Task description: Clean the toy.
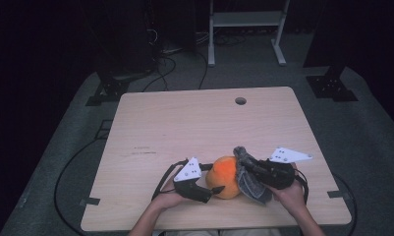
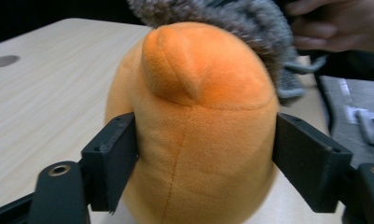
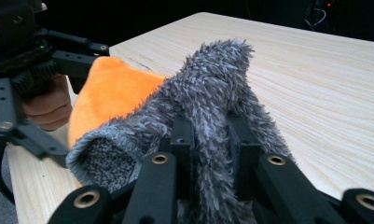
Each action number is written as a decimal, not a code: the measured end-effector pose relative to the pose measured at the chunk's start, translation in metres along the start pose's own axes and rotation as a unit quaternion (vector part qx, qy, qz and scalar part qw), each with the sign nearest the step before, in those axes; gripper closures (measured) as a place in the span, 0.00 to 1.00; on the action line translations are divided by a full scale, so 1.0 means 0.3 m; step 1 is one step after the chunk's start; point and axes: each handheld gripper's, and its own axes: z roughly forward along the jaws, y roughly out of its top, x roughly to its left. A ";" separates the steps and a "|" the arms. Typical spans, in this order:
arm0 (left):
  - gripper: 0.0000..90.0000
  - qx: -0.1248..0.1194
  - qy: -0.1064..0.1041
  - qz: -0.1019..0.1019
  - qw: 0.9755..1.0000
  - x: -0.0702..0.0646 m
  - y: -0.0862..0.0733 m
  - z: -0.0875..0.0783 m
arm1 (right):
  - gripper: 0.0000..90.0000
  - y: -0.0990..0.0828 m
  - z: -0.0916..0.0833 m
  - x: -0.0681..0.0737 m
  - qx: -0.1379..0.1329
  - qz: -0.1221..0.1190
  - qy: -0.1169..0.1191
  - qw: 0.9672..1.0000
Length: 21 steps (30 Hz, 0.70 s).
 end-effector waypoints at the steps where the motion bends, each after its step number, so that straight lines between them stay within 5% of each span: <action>1: 0.29 0.000 0.000 0.000 1.000 0.000 0.000 0.000 | 0.83 0.000 0.000 0.000 0.000 0.000 0.000 1.000; 5: 0.32 0.006 0.010 -0.003 1.000 -0.003 0.004 0.003 | 0.84 0.019 -0.006 0.045 0.004 -0.031 -0.008 0.999; 8: 0.33 0.002 0.004 -0.006 1.000 -0.002 -0.003 0.001 | 0.84 0.051 -0.008 0.097 -0.005 -0.058 0.033 0.998; 13: 0.24 -0.006 -0.005 0.004 1.000 0.000 -0.004 -0.010 | 0.83 0.040 0.011 0.079 0.002 -0.048 0.040 0.998; 14: 0.20 -0.015 0.002 -0.021 1.000 0.012 0.001 -0.012 | 0.83 0.032 0.006 0.069 0.004 -0.044 0.037 0.998; 17: 0.19 -0.007 0.008 -0.026 1.000 0.012 0.004 0.001 | 0.83 0.031 -0.001 0.066 0.006 -0.039 0.040 0.998; 21: 0.33 0.011 -0.002 0.013 1.000 -0.018 0.000 0.010 | 0.84 0.057 -0.006 0.115 0.011 -0.066 0.047 0.997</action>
